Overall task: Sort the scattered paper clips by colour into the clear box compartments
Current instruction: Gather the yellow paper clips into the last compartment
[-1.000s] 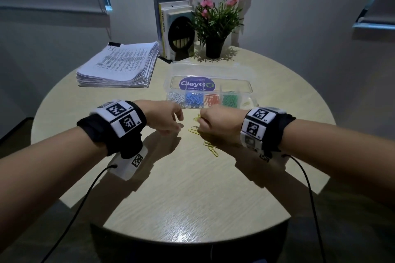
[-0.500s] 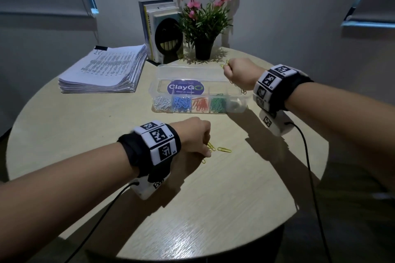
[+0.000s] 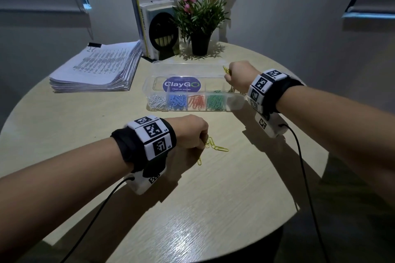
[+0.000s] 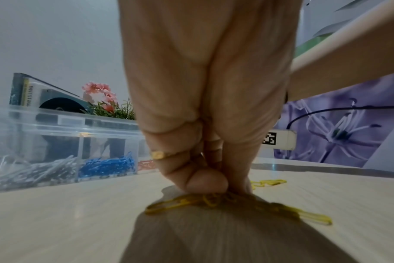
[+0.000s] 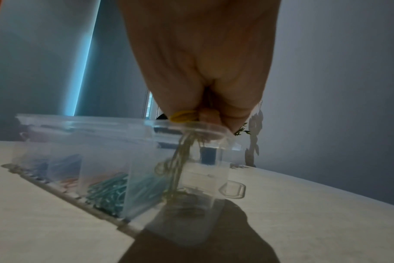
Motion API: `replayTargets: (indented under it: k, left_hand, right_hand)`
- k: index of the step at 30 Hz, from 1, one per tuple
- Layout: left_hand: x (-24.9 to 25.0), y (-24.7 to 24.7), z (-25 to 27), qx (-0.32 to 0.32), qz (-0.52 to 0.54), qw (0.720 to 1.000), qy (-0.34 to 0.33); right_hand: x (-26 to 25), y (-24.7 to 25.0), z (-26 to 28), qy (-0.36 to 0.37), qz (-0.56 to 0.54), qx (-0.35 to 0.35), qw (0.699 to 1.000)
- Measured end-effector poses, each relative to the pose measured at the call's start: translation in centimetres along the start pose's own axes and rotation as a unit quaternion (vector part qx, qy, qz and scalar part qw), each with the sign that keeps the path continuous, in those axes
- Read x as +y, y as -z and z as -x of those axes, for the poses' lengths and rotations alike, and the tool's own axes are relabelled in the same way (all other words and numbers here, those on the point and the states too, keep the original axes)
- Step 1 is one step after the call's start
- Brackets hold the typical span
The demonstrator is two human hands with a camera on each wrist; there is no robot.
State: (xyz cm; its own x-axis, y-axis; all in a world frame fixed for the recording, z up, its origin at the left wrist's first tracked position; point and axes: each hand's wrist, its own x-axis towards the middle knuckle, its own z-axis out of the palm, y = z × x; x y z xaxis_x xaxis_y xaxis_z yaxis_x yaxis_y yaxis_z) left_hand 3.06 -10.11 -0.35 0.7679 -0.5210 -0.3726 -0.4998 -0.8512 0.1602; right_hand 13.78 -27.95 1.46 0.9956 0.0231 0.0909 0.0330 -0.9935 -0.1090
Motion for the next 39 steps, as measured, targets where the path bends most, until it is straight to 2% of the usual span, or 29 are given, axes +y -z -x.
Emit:
replayTargets:
  k: [6, 12, 14, 16, 18, 20, 22, 25, 27, 29, 31, 36, 39]
  left_hand:
    - [0.1, 0.0, 0.1, -0.016, -0.015, 1.0, 0.0]
    - [0.3, -0.2, 0.1, -0.038, -0.076, 0.996, -0.005]
    - [0.4, -0.3, 0.1, -0.04, -0.095, 0.995, -0.007]
    - [0.3, -0.4, 0.1, -0.04, -0.095, 0.995, -0.009]
    - [-0.1, -0.2, 0.2, -0.033, -0.07, 0.997, -0.008]
    - [-0.7, 0.2, 0.5, -0.016, -0.042, 0.999, -0.005]
    - [-1.5, 0.6, 0.8, 0.005, -0.024, 1.0, -0.002]
    - [-2.1, 0.6, 1.5, 0.026, -0.018, 1.0, -0.003]
    - [-2.0, 0.2, 2.1, 0.047, -0.014, 0.999, -0.009]
    - [-1.7, -0.3, 2.6, 0.067, -0.013, 0.997, -0.023]
    - [-1.3, -0.9, 2.9, 0.071, -0.006, 0.997, -0.041]
    - [-0.6, -1.4, 3.0, 0.033, -0.006, 0.997, -0.075]
    - [-0.3, -1.4, 2.9, 0.018, -0.021, 0.995, -0.094]
  right_hand:
    - [-0.3, 0.0, 0.9, -0.006, 0.011, 0.019, 1.0]
    - [-1.2, 1.8, 2.2, -0.003, 0.077, -0.046, 0.996]
    - [-1.0, 2.3, 2.3, -0.013, 0.063, -0.053, 0.997]
    - [-0.9, 3.0, 2.7, -0.02, 0.029, -0.031, 0.999]
    - [-0.9, 3.6, 3.5, 0.004, -0.011, 0.004, 1.0]
    - [-1.4, 3.6, 5.1, 0.04, -0.037, 0.003, 0.998]
    - [-2.3, 2.8, 7.1, 0.094, -0.046, -0.078, 0.991]
    - [-3.7, 1.0, 9.8, 0.162, -0.019, -0.235, 0.958]
    - [-4.1, -0.2, 10.6, 0.212, 0.027, -0.274, 0.938]
    - [-4.1, -0.8, 10.8, 0.259, 0.072, -0.269, 0.925]
    - [-3.8, -0.9, 11.0, 0.276, 0.076, -0.25, 0.925]
    - [-2.6, -1.1, 11.6, 0.255, 0.006, -0.204, 0.945]
    - [-2.7, -1.0, 11.5, 0.228, 0.011, -0.22, 0.948]
